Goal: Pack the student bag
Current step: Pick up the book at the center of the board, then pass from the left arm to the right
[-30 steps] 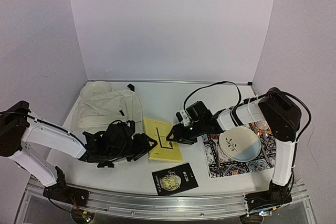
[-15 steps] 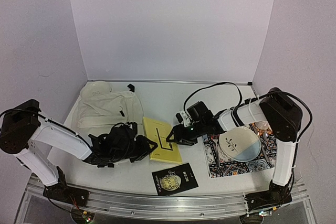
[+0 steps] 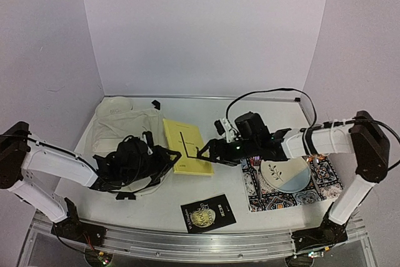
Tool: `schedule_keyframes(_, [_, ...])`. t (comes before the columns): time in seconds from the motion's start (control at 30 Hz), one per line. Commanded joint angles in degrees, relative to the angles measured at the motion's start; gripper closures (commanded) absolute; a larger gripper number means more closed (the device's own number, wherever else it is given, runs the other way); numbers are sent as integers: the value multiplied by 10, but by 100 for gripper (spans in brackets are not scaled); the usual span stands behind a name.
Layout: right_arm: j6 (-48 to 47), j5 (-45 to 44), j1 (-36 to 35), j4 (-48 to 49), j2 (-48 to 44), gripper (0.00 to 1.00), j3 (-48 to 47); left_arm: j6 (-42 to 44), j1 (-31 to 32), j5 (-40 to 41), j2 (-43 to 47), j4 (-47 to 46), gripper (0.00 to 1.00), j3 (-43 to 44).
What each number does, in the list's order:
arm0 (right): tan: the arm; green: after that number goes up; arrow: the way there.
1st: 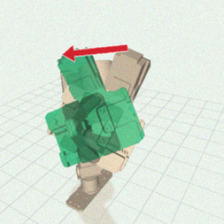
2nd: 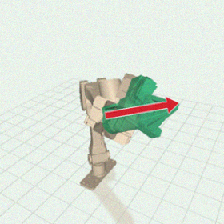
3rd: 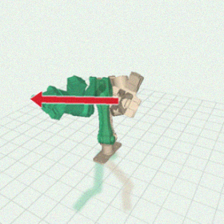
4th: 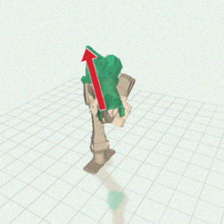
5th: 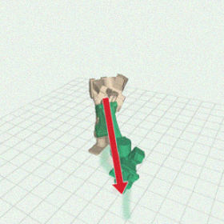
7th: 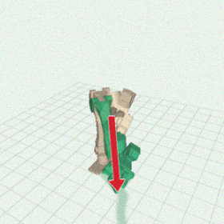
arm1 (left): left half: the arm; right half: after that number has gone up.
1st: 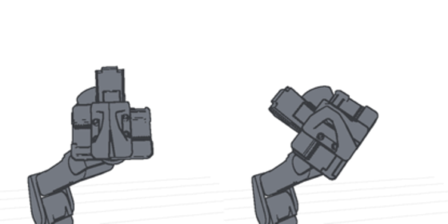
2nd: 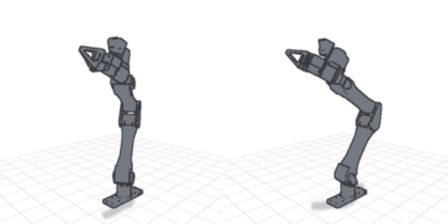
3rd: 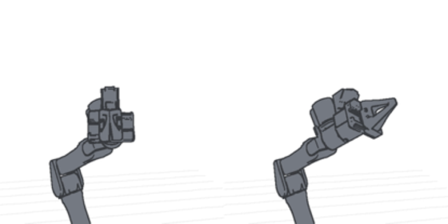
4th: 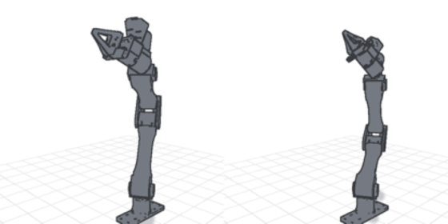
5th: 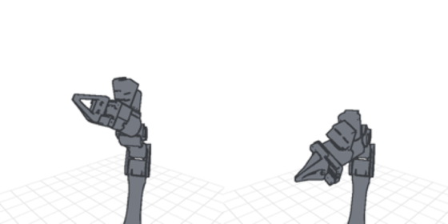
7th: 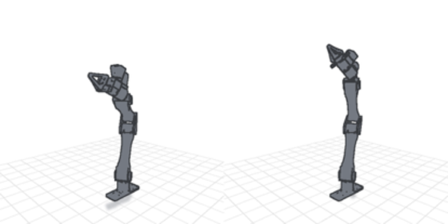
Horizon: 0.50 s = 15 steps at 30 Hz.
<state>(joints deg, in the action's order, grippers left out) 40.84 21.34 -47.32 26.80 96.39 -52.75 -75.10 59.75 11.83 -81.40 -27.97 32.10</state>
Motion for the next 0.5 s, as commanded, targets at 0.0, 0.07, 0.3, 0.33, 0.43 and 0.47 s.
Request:
schedule_keyframes(0.0, [43,-45,5,54,-79,11,43,6,-12,52,55,-108,100,14])
schedule_keyframes(0.07, [67,-64,5,78,-109,6,65,7,-16,62,59,-120,100,19])
schedule_keyframes(0.3, [166,-90,6,208,-162,2,133,8,-18,71,32,-203,100,52])
schedule_keyframes(0.33, [178,-91,5,225,-164,2,138,7,-18,68,25,-214,100,57])
schedule_keyframes(0.43, [209,-97,5,261,-167,2,150,1,-19,64,5,-266,100,64])
schedule_keyframes(0.47, [219,-100,5,273,-168,2,155,-1,-19,66,1,-282,100,64])
